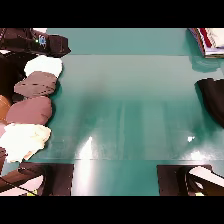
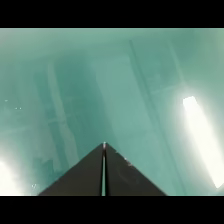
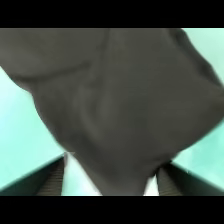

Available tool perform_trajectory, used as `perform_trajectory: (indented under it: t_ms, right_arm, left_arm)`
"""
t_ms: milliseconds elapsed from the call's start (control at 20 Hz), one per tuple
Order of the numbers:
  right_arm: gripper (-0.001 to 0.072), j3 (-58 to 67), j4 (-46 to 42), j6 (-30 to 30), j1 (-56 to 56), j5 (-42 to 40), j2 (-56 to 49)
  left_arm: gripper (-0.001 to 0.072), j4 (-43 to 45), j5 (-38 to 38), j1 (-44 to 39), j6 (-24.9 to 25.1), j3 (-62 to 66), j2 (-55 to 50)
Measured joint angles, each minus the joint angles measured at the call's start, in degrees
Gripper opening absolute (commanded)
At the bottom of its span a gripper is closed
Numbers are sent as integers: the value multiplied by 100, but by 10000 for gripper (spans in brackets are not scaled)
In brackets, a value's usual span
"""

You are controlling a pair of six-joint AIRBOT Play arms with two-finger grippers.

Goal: Fold the shirts.

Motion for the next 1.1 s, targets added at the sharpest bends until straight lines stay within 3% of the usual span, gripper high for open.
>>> perform_trajectory:
  t_ms: [300,550,650,750,1100]
  right_arm:
    - [624,861,155,4,341,638,11]
    - [610,1390,970,9,1864,1119,11]
    - [382,1471,1115,9,2645,1204,11]
    - [20,1519,1191,7,3421,1204,11]
    - [18,1565,1263,-55,5051,1156,11]
  left_arm:
    - [24,0,-20,0,-2,0,0]
    - [24,0,-11,0,-2,0,0]
    - [24,0,7,0,-2,0,0]
    - [24,0,15,0,-4,0,0]
    - [24,0,28,0,-4,0,0]
